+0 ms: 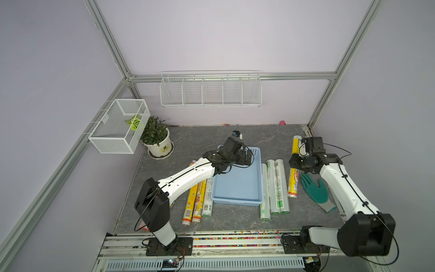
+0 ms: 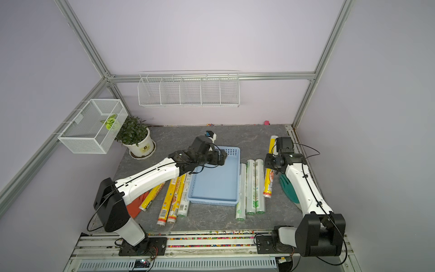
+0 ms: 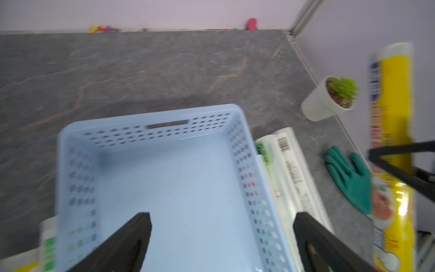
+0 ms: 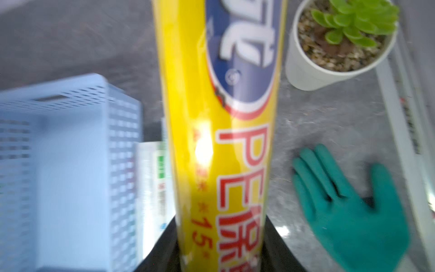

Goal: Put the plastic wrap into the basket
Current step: Pick up the plastic wrap from the center of the board, then place the plastic wrap in the basket.

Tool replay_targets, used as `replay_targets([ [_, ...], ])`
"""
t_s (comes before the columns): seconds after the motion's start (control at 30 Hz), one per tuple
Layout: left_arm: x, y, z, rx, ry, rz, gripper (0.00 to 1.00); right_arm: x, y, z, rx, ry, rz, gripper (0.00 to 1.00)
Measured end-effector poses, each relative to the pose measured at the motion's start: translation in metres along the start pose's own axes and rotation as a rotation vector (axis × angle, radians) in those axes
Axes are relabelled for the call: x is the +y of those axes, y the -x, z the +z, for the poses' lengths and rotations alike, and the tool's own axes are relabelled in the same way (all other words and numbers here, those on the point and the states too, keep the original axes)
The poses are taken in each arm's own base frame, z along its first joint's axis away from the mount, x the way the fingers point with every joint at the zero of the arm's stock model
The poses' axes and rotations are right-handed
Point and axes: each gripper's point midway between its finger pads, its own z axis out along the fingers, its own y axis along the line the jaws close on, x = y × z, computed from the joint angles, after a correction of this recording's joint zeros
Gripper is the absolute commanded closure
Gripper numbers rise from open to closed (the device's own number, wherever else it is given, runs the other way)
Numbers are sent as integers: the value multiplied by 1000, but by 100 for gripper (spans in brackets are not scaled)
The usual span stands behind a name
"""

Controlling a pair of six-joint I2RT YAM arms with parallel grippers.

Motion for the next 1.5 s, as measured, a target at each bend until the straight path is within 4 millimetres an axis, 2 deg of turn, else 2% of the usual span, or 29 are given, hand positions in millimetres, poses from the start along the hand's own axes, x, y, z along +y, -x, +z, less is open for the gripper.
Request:
replay_targets([
  [0.13, 66, -18, -10, 9, 90, -123, 0, 62, 6, -1, -46, 226, 65, 72],
  [0.2, 90, -29, -14, 20, 105, -190, 0, 99, 2, 4, -29, 325, 69, 71],
  [0.3, 114, -46, -21, 35, 98, -278, 0, 147, -14, 19, 24, 419, 57, 71],
  [0.4, 120, -60, -25, 54, 69, -338, 1, 184, -33, 40, 94, 461, 46, 71],
  [0.6, 109, -80, -33, 80, -25, -415, 6, 232, -58, 72, 178, 495, 42, 71],
  [0.77, 103, -100, -37, 107, -81, -472, 10, 250, -74, 96, 242, 502, 68, 71],
  [1.03, 92, -116, -35, 140, -164, -541, 17, 259, -113, 119, 367, 488, 74, 70],
  [1.27, 74, -121, -33, 154, -200, -536, 18, 269, -124, 133, 427, 495, 66, 69],
  [1.5, 60, -129, -32, 179, -216, -531, 17, 263, -139, 145, 483, 454, 70, 63],
])
